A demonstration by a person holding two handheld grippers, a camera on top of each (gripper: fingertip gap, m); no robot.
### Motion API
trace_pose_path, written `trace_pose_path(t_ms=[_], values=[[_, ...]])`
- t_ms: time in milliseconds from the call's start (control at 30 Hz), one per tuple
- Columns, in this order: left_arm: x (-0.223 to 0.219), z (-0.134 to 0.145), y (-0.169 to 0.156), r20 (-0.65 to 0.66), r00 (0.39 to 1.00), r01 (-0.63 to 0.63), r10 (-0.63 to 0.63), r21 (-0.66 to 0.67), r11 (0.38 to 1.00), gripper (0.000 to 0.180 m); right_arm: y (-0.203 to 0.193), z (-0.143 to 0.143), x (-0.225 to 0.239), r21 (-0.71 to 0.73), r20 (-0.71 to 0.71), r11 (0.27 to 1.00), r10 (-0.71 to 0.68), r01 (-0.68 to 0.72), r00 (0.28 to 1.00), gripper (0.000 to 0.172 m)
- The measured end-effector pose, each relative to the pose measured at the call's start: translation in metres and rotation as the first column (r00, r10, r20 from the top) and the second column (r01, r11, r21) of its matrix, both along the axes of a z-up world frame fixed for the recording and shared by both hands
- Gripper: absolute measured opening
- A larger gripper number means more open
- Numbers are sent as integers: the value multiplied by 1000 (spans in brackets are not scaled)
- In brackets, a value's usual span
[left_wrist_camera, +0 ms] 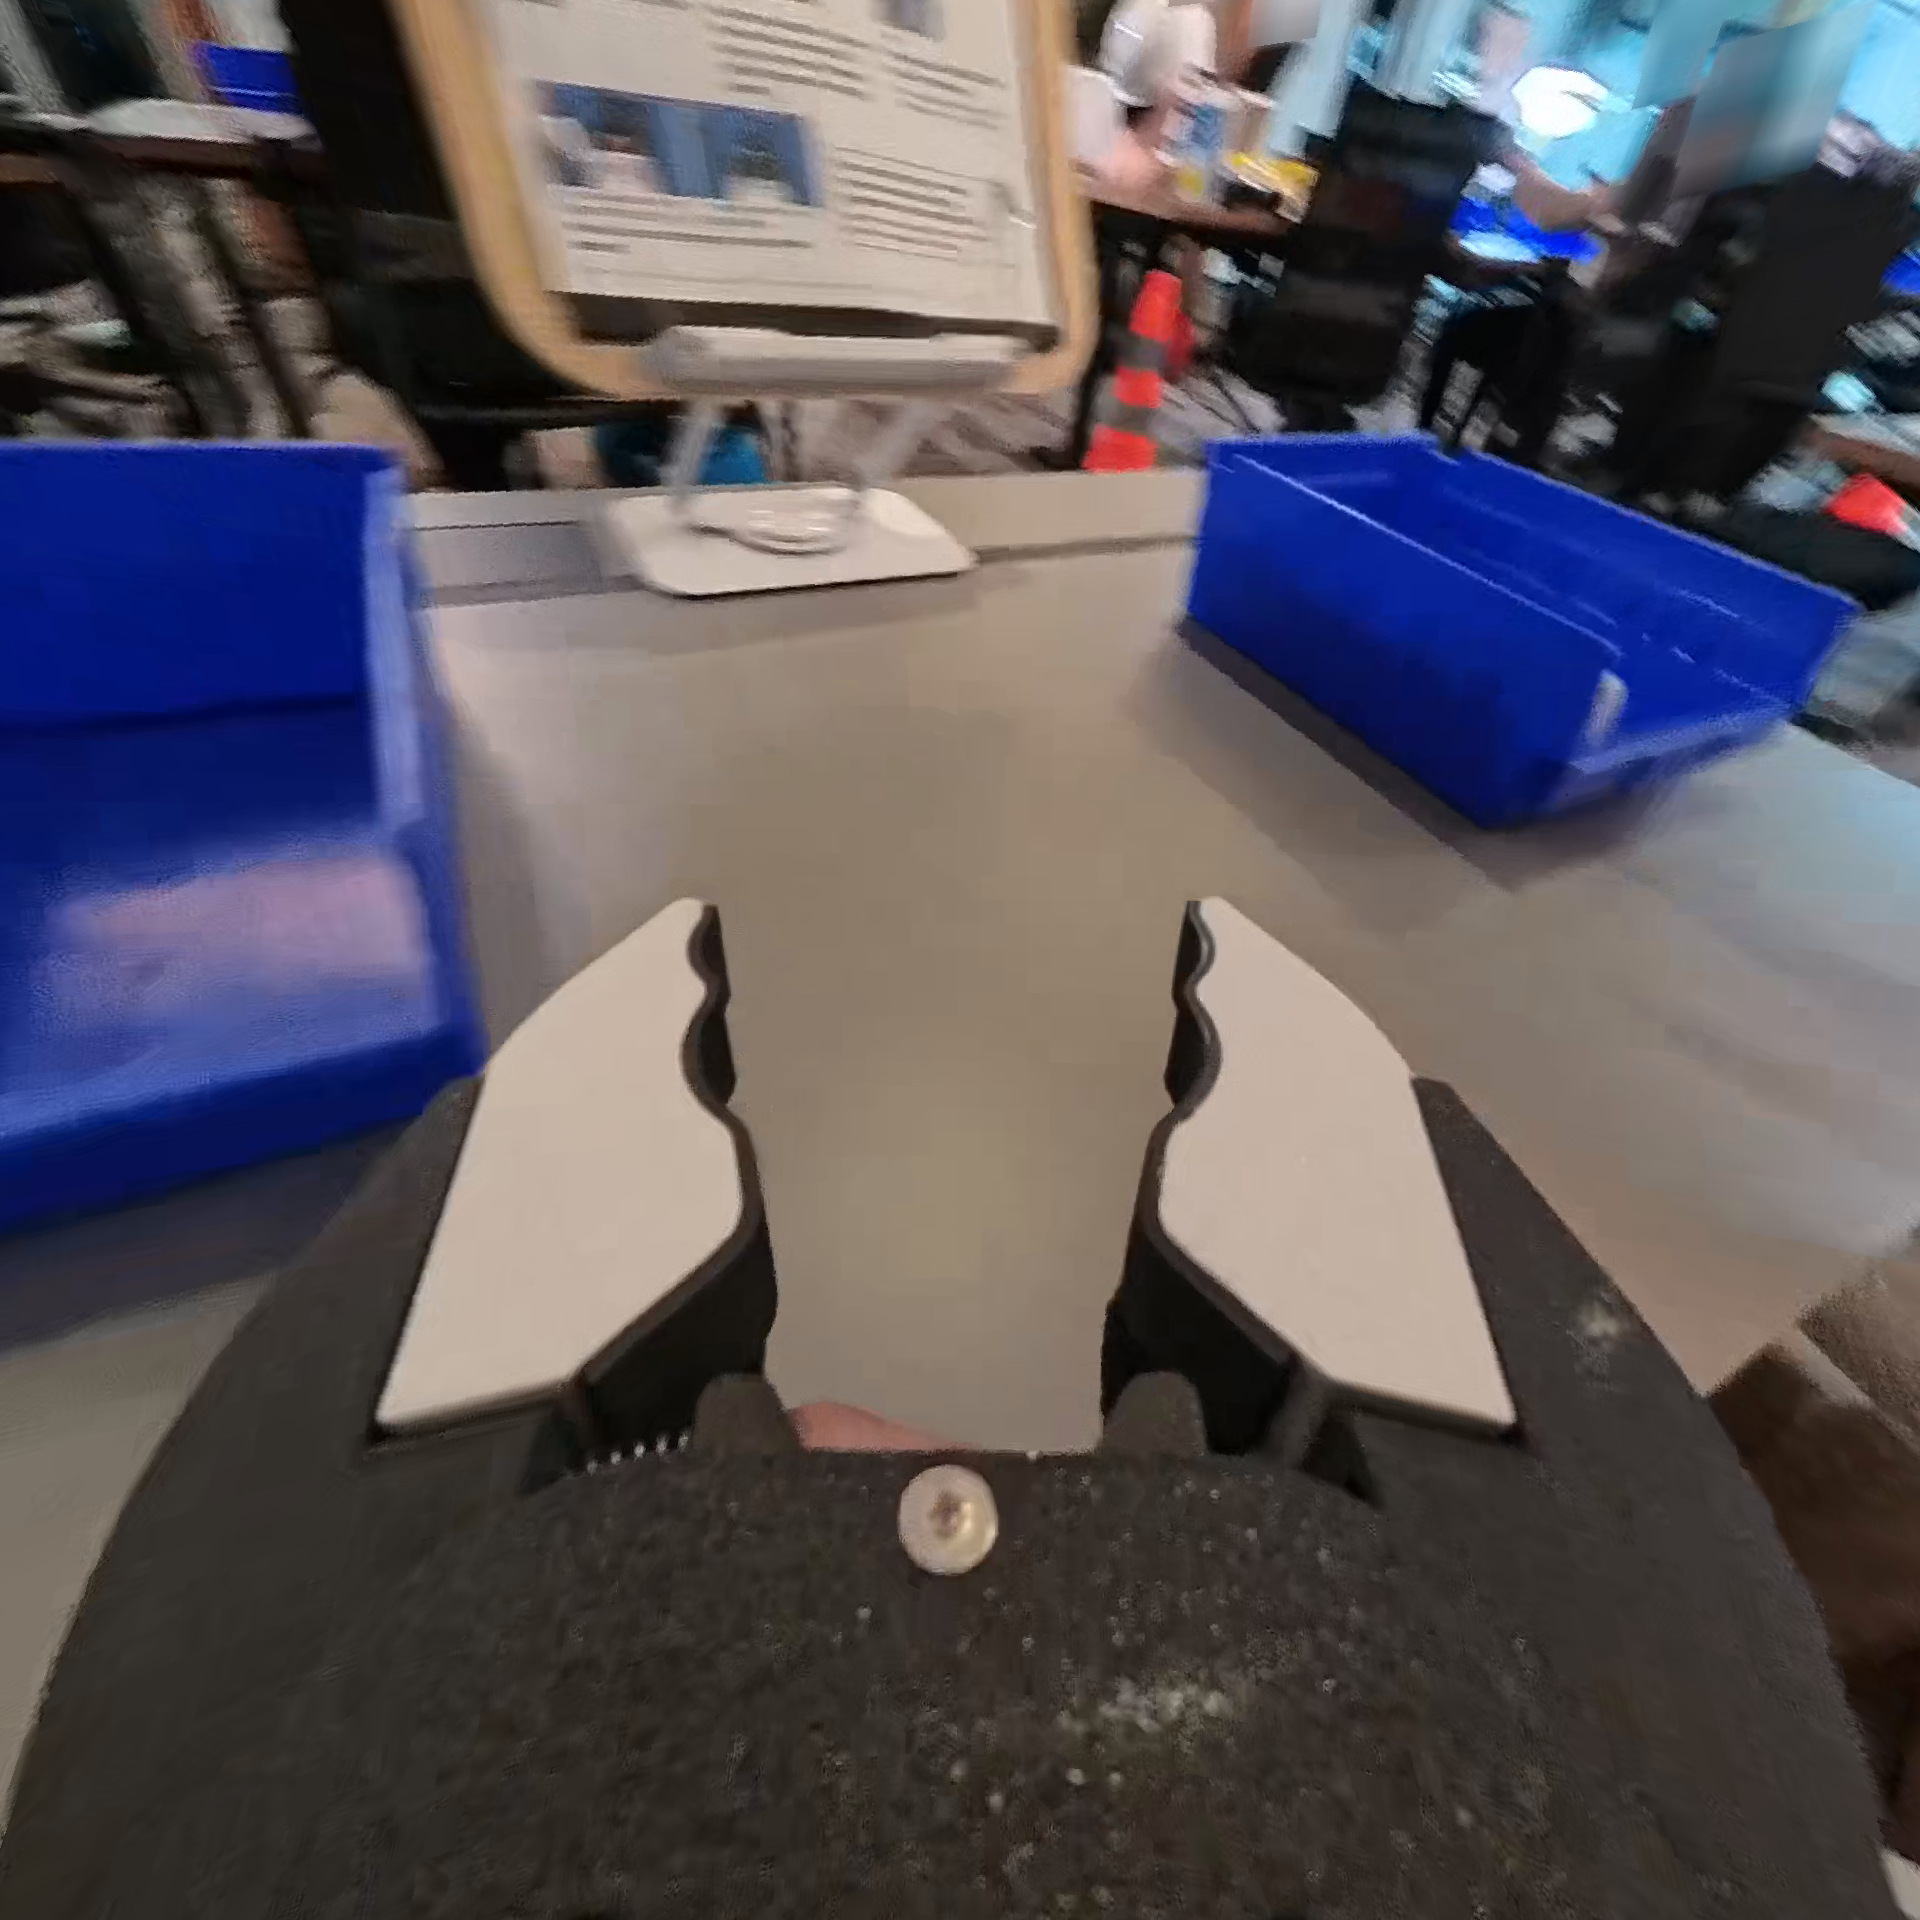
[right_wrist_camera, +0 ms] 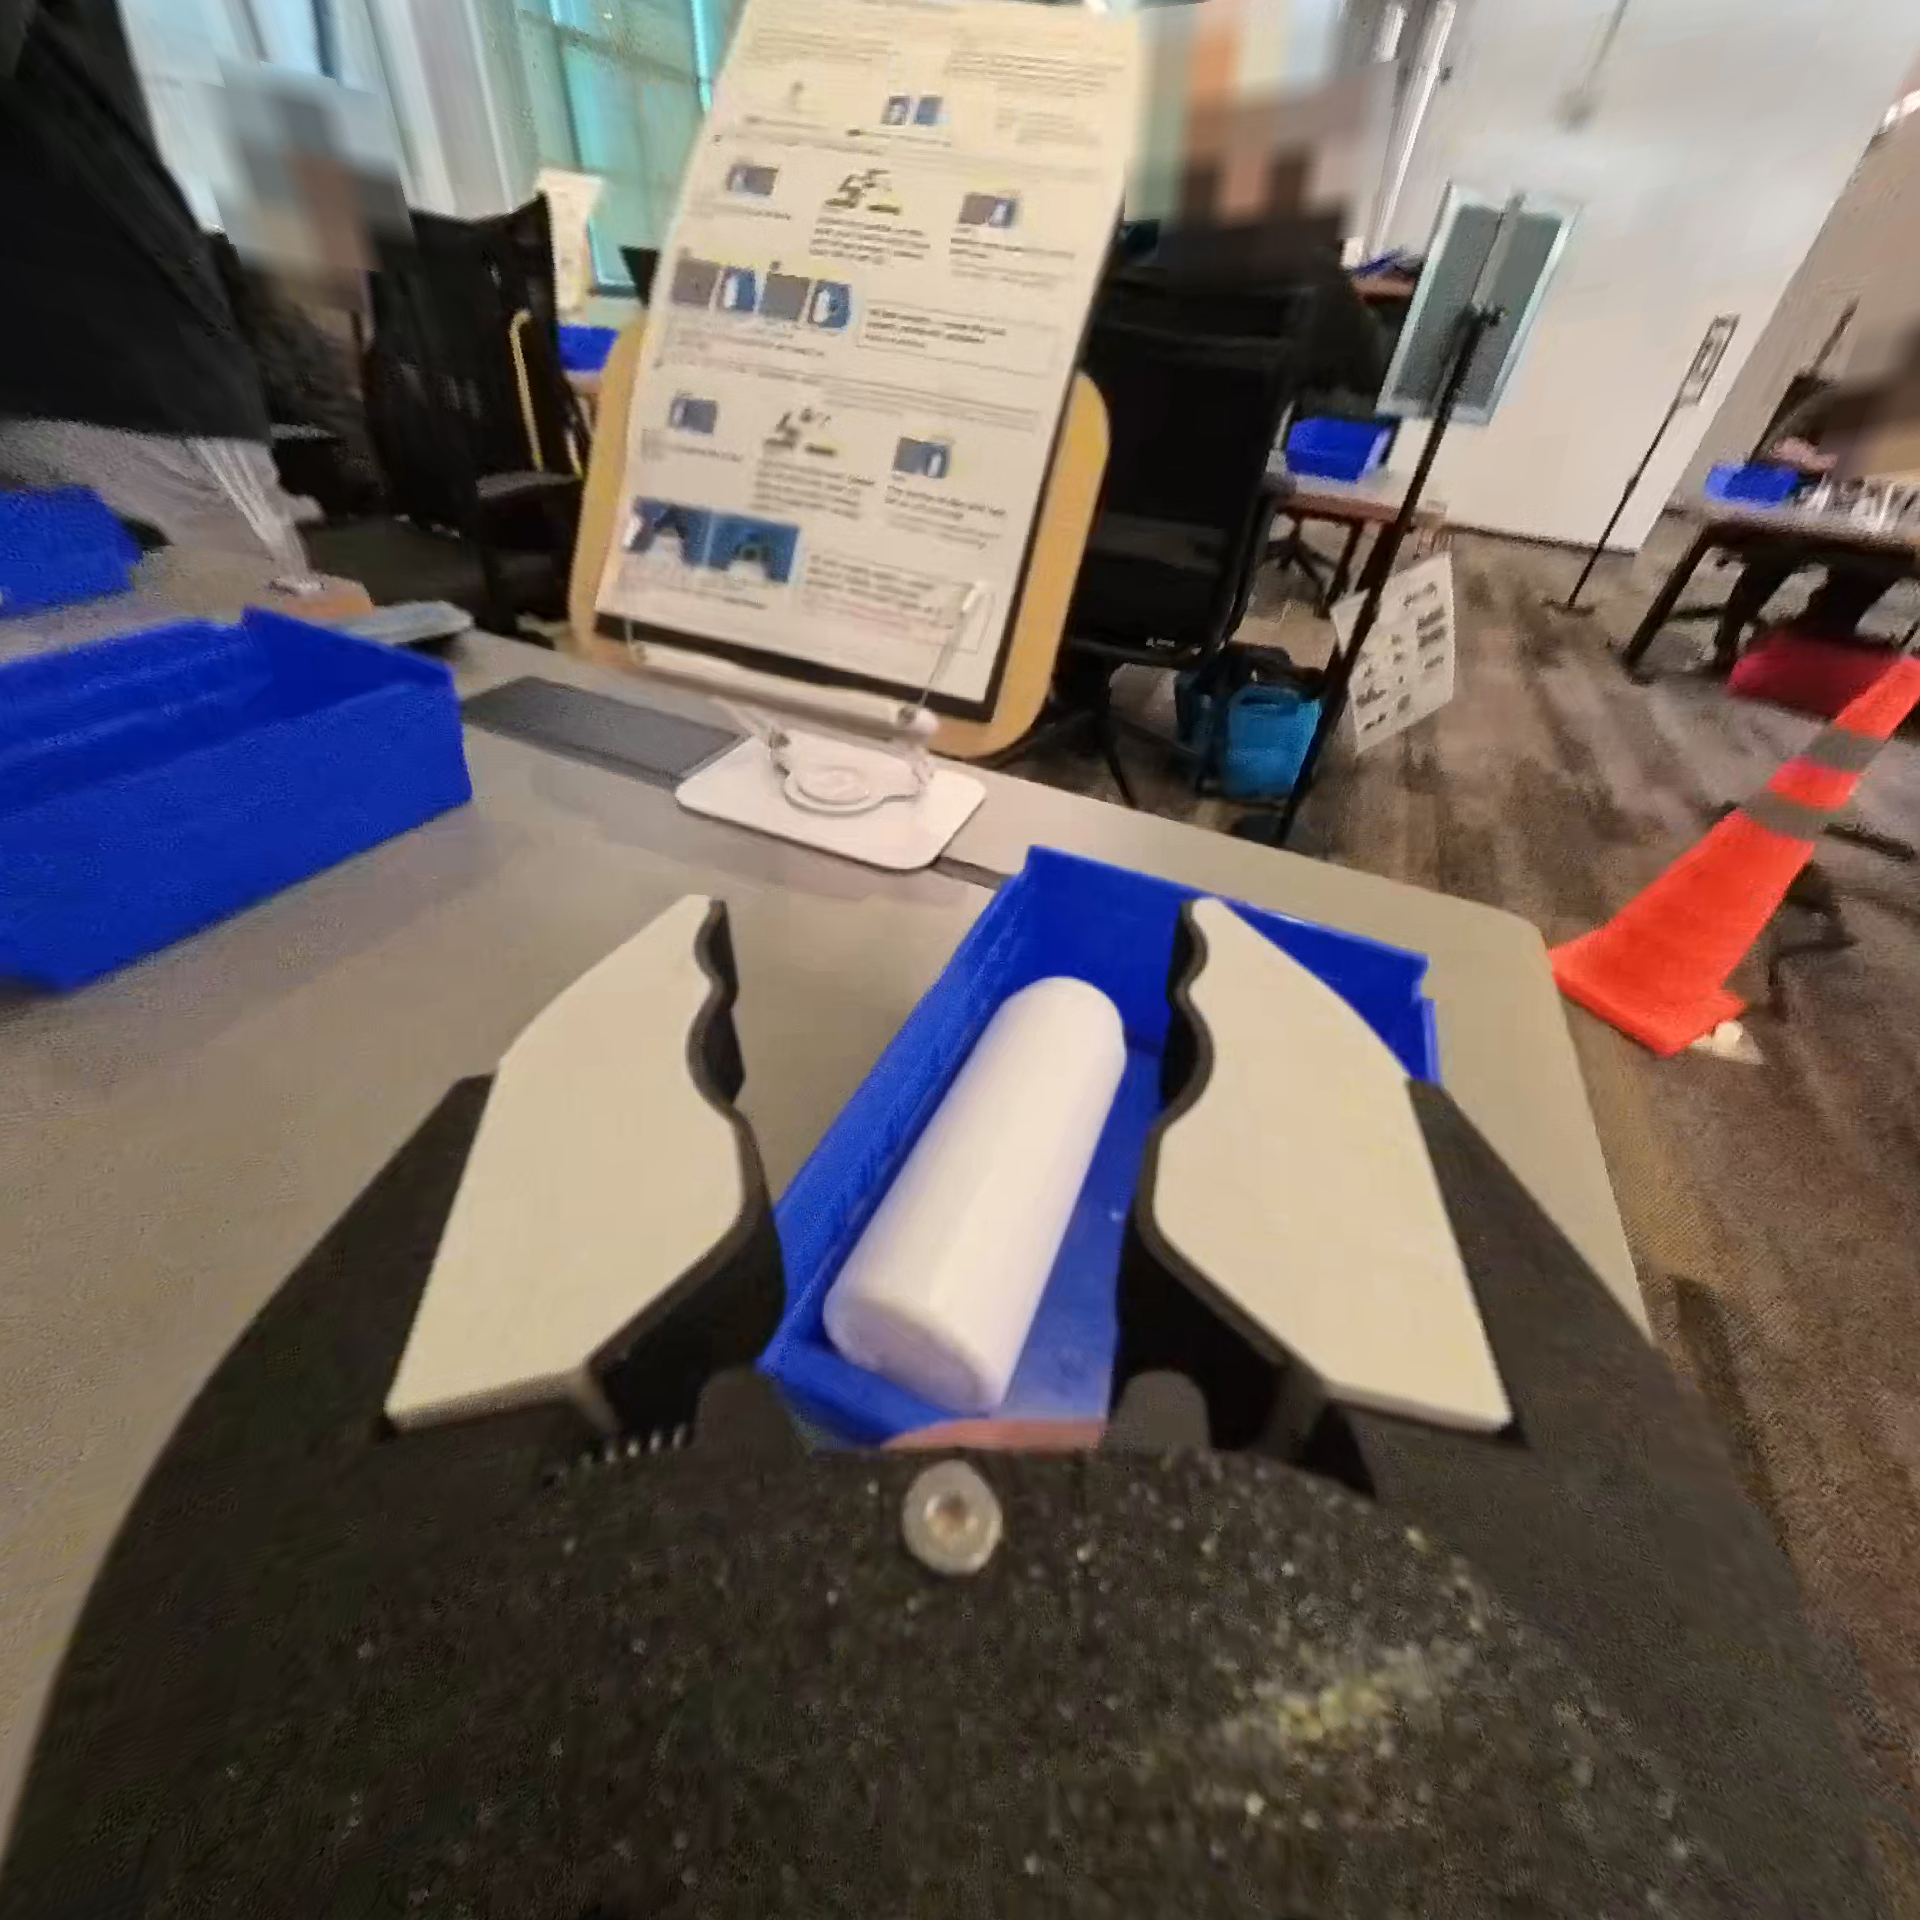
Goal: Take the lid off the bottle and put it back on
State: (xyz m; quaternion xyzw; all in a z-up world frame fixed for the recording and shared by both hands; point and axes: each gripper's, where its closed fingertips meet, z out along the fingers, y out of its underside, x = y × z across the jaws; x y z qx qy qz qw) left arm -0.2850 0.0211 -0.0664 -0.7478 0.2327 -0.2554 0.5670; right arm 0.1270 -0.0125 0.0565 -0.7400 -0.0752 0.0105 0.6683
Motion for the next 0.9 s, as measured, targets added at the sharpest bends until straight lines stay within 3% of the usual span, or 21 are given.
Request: trace_pose_path(t_ms=[167, 267, 333, 467, 667, 900], values=[[-81, -21, 12, 17, 969, -247, 248, -45, 968, 77, -67, -119, -24, -46, 45, 995, -84, 86, 995, 75], [-98, -23, 20, 16, 960, -277, 278, -56, 959, 77, -88, -164, -16, -84, -27, 983, -165, 162, 986, 73], [-101, -26, 25, -8, 963, -269, 269, -34, 962, 76, -91, -160, -15, -107, -10, 984, -142, 141, 990, 71], [-103, -38, 34, -167, 948, -268, 272, 45, 962, 77, -91, -153, 3, -36, 36, 974, -222, 224, 974, 62], [-113, -32, 31, -136, 947, -286, 291, 55, 957, 76, -87, -159, -6, -45, 62, 975, -216, 219, 974, 55], [-118, -44, 31, -153, 945, -290, 289, 13, 957, 76, -87, -160, -8, -45, 67, 977, -208, 211, 976, 51]])
